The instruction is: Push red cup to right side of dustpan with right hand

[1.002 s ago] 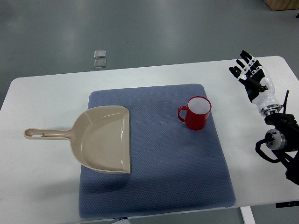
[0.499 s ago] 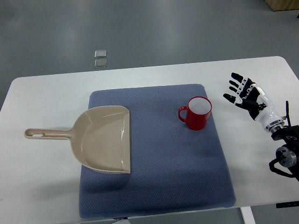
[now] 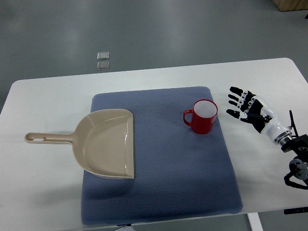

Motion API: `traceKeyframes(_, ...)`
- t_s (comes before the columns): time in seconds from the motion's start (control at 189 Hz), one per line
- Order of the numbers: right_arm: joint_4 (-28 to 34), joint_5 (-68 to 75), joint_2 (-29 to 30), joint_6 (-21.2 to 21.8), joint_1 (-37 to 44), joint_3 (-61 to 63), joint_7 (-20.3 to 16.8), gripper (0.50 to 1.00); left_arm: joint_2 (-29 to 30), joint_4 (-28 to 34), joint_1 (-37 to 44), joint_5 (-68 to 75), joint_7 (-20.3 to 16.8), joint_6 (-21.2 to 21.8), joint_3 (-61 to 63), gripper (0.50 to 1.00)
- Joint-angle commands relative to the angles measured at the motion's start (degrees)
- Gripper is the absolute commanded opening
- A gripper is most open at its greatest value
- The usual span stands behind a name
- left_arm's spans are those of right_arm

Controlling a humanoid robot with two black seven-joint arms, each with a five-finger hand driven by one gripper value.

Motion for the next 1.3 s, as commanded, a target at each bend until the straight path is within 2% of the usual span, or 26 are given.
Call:
traceKeyframes(0.0,0.0,0.0,0.5,-0.7,0.2,0.0,0.0,0.926,0.0,0.0,0.0,0.0,0.0,0.0,0.0,1.000)
traceKeyframes(0.154,0.1,-0.1,1.0,-3.3,0.6,0.0,0.0,0.926,0.0,0.0,-0.1,0.0,0.0,0.0,0.0,1.000)
traceKeyframes(0.382,0.2,-0.1,1.4,-4.4,0.6,0.0,0.0,0.926,0.0,0.1,0.0,0.0,0.0,0.0,0.0,1.000)
traceKeyframes(0.599,0.7,-0.1,3.1,-4.1,0.5,-0.3,0.0,0.926,0.0,0.0,0.0,0.0,0.0,0.0,0.0,1.000)
traceKeyframes(1.119,2.4,0.4,2.6,-3.9,0.0,0.2,0.0,0.924,0.0,0.0,0.0,0.0,0.0,0.0,0.0,1.000)
traceKeyframes(1.294,5.0,0.0,2.4,-3.8,-0.1,0.3,0.0,0.926,0.0,0.0,0.0,0.0,0.0,0.0,0.0,1.000)
